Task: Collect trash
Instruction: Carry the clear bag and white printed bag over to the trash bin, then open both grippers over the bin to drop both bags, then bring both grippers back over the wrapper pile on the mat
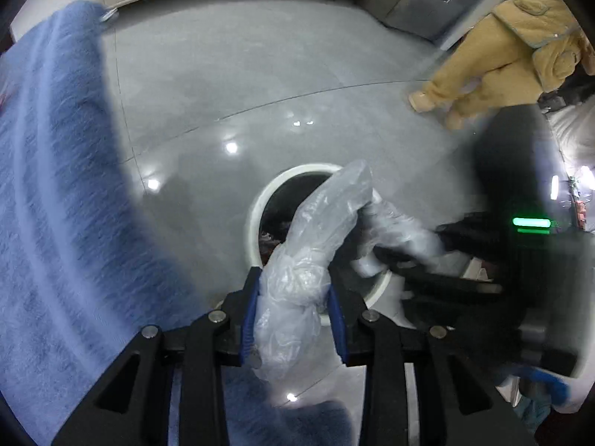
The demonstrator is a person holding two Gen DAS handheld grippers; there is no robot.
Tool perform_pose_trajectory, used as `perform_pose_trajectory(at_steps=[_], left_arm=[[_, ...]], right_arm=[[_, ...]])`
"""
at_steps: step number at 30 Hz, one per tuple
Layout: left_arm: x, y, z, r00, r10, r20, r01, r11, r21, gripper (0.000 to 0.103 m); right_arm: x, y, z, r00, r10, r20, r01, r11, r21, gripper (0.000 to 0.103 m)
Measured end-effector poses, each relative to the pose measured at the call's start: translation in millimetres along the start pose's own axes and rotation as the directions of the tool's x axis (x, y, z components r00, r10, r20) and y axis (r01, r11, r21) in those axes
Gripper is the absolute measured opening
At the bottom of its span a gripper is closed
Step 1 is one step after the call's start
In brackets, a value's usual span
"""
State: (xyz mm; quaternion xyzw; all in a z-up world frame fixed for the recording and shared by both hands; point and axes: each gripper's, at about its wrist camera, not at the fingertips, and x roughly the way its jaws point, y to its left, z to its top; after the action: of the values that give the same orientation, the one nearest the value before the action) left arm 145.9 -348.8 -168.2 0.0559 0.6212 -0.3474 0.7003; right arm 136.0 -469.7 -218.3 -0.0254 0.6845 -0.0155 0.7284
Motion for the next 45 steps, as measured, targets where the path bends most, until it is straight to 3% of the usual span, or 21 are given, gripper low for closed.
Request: perform_pose_trajectory(at_steps=[1,6,12,15,18,20,24,29,32,35,40,42,45], left_arm=[[7.2,-2.7,3.4,0.999,-0.019,-0.028,0.019,1.000,-0.020,0.032],[46.4,2.3,15.6,0.991,0.036,-0.128,-0.048,0.994,-0.094,0.032],[96.6,1.7,20.5,0.958,0.046,-0.285,-0.096,0.981,-0.166,0.033],[111.2,5.5,28.3,0.953,0.059,-0.297,-0.118,0.976,-0.184,0.033],[129.6,8.3,26.2,0.938,0.020,-0.347,-0.103,0.970,-0.221,0.038],[140.8,11.6,25.9,0.930,0.011,-0.368,-0.110,0.963,-0.248,0.047],[147.0,15.5,22.5,0.922,-0.017,-0.388,-0.100,0.955,-0.278,0.058],[149.0,20.9,21.5,0.920,-0.020,-0.392,-0.100,0.954,-0.283,0.058],[144.0,21.0,25.3,0.928,0.004,-0.372,-0.120,0.950,-0.288,0.058],[133.4,17.4,27.4,0.948,0.028,-0.316,-0.117,0.956,-0.267,0.058],[76.9,-3.5,33.2,0.996,0.032,-0.085,-0.047,0.984,-0.173,0.058],[40.4,-14.0,31.2,1.000,0.015,0.017,-0.013,0.992,-0.123,0.058],[-9.9,-17.6,21.2,0.991,0.017,0.134,-0.008,0.997,-0.073,0.058]], right_arm=[[10.9,-5.7,4.2,1.000,0.007,-0.026,-0.007,1.000,0.005,0.017],[58.3,-30.1,16.9,0.991,0.056,-0.118,-0.052,0.998,0.041,0.017],[99.5,-43.6,29.4,0.976,0.065,-0.208,-0.057,0.997,0.043,0.017],[113.8,-51.3,36.2,0.968,0.074,-0.240,-0.062,0.997,0.054,0.018],[121.0,-57.4,40.4,0.963,0.088,-0.254,-0.074,0.995,0.065,0.028],[124.3,-60.6,41.5,0.962,0.088,-0.260,-0.071,0.995,0.076,0.047],[127.4,-67.1,45.3,0.962,0.099,-0.254,-0.074,0.992,0.106,0.050],[124.0,-70.4,51.3,0.966,0.095,-0.239,-0.063,0.988,0.139,0.051],[116.5,-74.9,55.6,0.972,0.074,-0.221,-0.039,0.987,0.158,0.051],[99.7,-83.9,59.1,0.983,0.024,-0.180,0.011,0.982,0.191,0.051],[39.9,-111.8,60.5,0.990,-0.140,-0.025,0.141,0.933,0.332,0.051],[11.4,-119.6,59.3,0.978,-0.204,0.033,0.176,0.906,0.386,0.051],[-29.8,-111.6,57.6,0.956,-0.277,0.098,0.216,0.888,0.406,0.052]])
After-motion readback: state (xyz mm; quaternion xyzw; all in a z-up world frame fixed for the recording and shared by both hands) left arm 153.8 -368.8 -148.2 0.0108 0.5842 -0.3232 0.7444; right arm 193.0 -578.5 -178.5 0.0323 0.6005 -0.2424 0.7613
